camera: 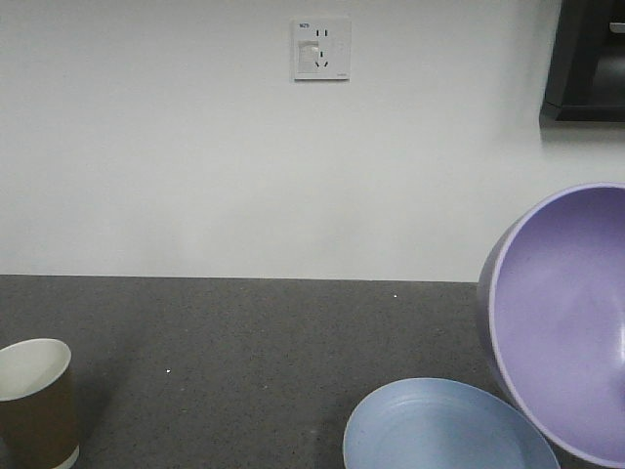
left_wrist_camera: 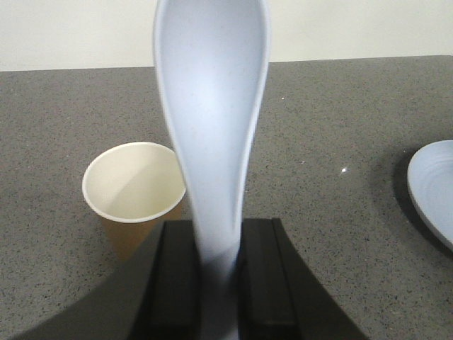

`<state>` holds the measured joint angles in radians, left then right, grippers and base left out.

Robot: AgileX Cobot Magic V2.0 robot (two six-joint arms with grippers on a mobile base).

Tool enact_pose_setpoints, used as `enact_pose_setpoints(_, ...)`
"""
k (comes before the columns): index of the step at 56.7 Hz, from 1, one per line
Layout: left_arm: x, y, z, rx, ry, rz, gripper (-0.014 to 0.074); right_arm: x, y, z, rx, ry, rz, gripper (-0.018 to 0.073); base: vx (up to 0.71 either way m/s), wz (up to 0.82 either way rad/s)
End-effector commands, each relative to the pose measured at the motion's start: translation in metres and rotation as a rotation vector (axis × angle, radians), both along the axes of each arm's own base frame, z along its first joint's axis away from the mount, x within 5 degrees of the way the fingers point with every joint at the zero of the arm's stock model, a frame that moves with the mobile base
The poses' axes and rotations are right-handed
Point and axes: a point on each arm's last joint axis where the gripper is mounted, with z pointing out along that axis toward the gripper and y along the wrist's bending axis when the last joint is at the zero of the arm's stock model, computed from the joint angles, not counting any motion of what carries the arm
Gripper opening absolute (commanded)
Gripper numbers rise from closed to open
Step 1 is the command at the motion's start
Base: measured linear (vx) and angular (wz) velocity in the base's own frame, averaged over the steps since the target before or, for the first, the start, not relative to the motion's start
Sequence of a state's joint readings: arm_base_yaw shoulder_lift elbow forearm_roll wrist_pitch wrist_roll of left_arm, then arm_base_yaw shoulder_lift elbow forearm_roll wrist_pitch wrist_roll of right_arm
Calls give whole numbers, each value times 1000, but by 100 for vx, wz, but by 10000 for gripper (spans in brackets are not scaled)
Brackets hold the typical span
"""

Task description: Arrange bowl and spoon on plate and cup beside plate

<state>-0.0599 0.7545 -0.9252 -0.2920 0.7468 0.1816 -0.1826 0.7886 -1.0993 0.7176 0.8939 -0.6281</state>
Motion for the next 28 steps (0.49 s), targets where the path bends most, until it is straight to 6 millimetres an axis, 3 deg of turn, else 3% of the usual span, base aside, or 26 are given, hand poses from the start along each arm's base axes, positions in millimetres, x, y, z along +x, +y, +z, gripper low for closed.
enact_pose_setpoints(1,0,0,16,-35,-102,11,-3,-2,0,16,43,-94,-26,-9,0,0)
enact_pose_setpoints(28,11,-1,10,-40,-55,12,-3,1,-1,14,45,-85,-27,-9,0,0)
